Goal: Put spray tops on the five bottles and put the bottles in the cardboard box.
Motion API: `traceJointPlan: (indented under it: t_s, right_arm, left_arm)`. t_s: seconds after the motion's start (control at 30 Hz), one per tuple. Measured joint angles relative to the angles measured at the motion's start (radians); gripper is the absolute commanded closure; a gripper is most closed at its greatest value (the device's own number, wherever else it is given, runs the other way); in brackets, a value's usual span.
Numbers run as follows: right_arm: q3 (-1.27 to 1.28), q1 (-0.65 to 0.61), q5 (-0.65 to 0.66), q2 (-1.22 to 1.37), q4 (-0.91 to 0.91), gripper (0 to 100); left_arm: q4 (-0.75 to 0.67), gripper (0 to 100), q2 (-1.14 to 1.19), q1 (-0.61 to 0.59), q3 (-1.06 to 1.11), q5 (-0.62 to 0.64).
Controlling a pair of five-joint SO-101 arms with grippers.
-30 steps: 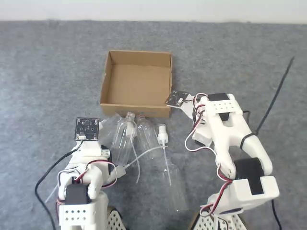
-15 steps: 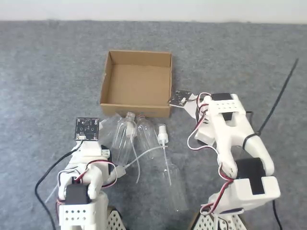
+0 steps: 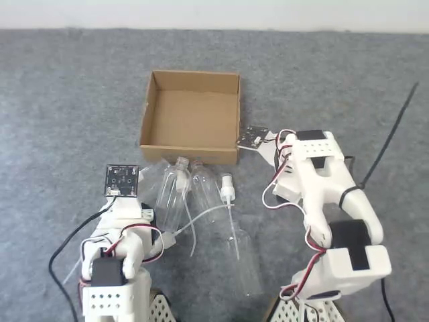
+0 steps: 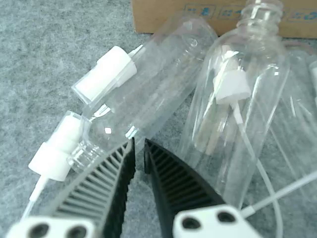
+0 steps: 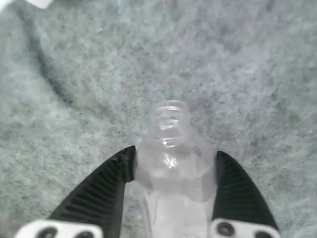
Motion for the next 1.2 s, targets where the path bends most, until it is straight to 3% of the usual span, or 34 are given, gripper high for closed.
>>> traceJointPlan:
  t_s: [0.43, 1.2]
  right_arm:
    - [-0.066, 0.008, -0.020, 0.066, 0.008, 95.0]
    - [-0.061, -0.183, -0.621, -0.302, 0.109, 95.0]
  left_arm:
    - [0.000, 96, 0.000, 0.000, 0.000, 0.000]
    - [0.000, 96, 0.000, 0.000, 0.000, 0.000]
